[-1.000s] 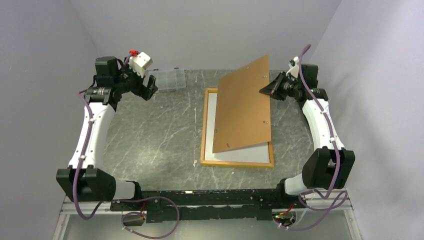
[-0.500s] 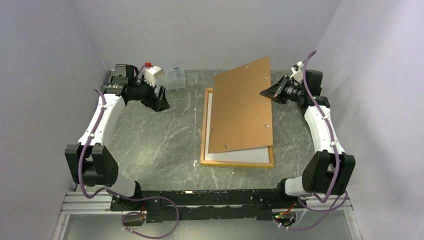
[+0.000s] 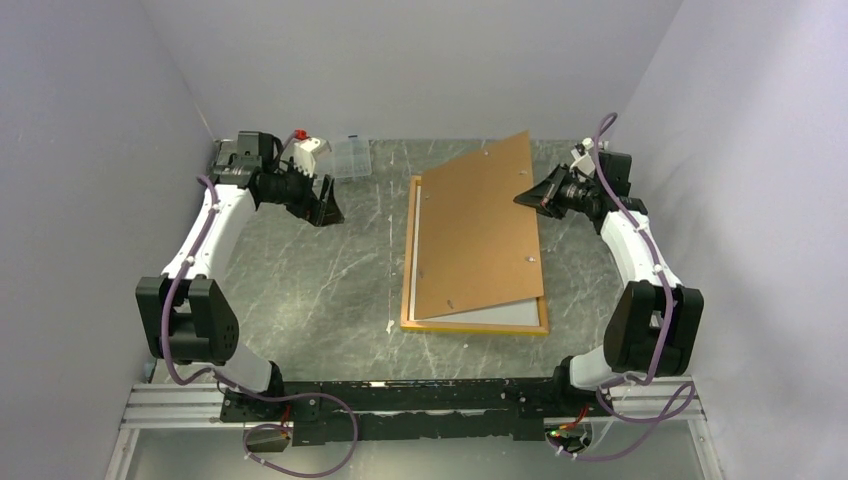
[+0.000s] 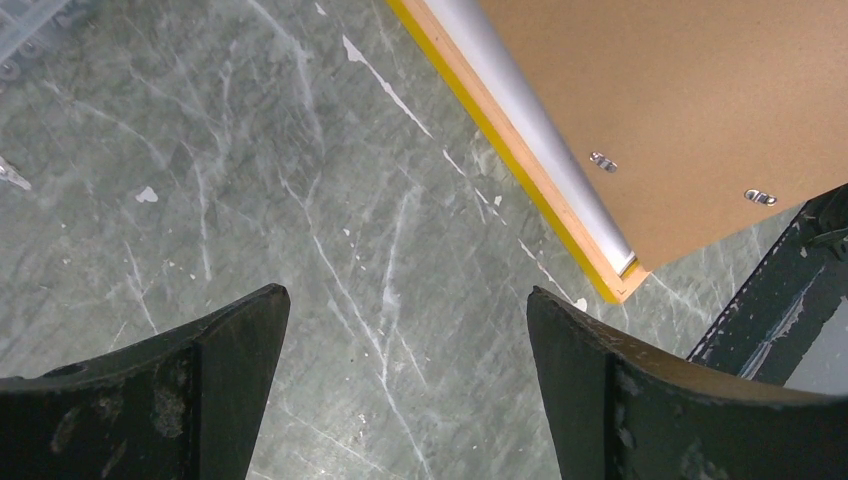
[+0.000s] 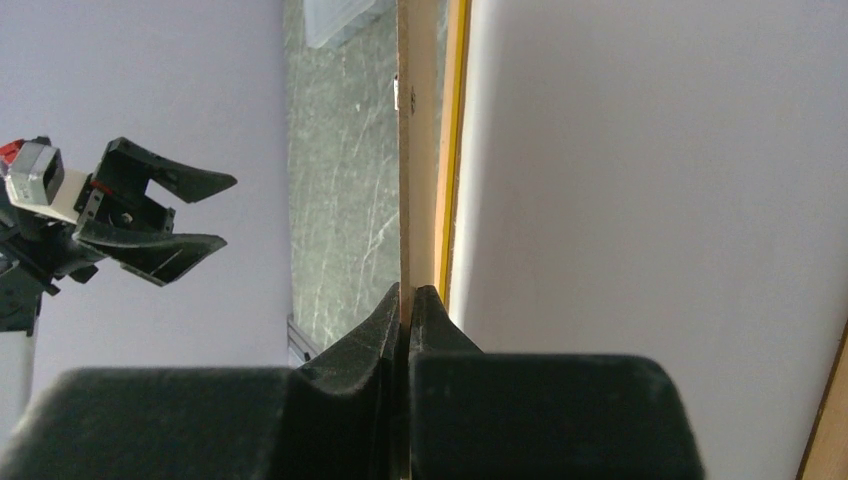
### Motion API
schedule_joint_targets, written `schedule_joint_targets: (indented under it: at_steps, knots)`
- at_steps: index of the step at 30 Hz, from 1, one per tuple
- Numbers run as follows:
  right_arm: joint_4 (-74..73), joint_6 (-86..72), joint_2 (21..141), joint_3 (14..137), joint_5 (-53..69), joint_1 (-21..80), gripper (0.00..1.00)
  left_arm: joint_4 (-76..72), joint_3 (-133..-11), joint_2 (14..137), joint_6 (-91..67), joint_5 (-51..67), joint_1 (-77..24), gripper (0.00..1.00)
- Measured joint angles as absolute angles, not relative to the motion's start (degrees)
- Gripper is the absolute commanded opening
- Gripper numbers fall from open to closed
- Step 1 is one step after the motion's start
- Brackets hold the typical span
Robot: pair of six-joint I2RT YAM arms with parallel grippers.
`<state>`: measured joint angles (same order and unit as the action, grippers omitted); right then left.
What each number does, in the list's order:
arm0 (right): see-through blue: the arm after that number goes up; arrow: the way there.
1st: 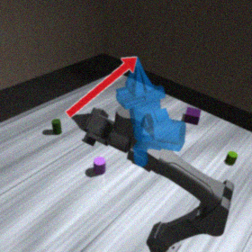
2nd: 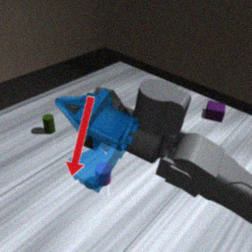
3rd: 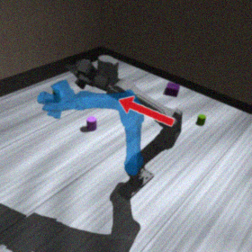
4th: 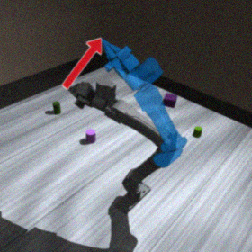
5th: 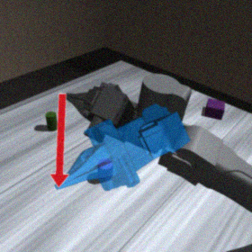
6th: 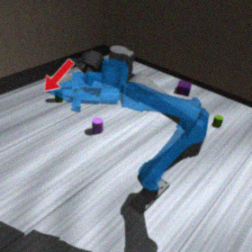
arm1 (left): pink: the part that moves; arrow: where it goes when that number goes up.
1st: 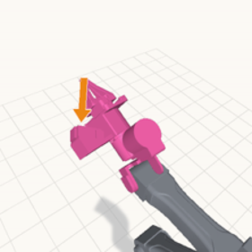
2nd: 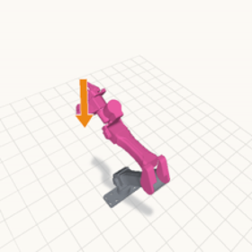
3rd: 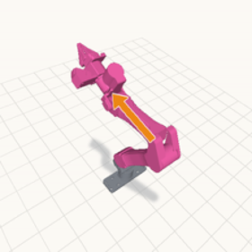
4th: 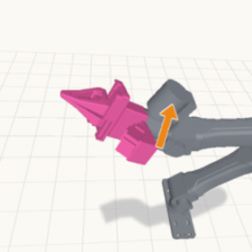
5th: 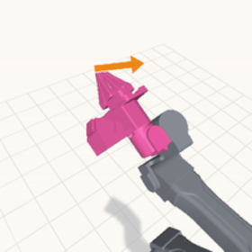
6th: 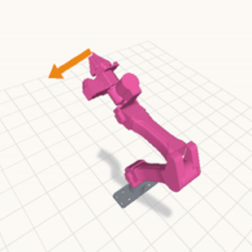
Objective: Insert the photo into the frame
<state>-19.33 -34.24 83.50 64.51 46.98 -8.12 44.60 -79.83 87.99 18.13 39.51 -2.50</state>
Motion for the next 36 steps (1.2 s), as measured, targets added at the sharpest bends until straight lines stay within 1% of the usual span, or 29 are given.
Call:
schedule_joint_targets:
  at_steps: [16,36]
  knots:
    - [-16.8,-34.3,87.4,63.1,47.2,-8.1,0.00,44.0,-78.3,88.7,18.3,37.7,-2.5,0.94]
    - [-15.2,-35.2,90.5,63.0,47.3,-8.1,0.00,44.5,-78.0,88.7,18.9,38.2,-2.5,0.94]
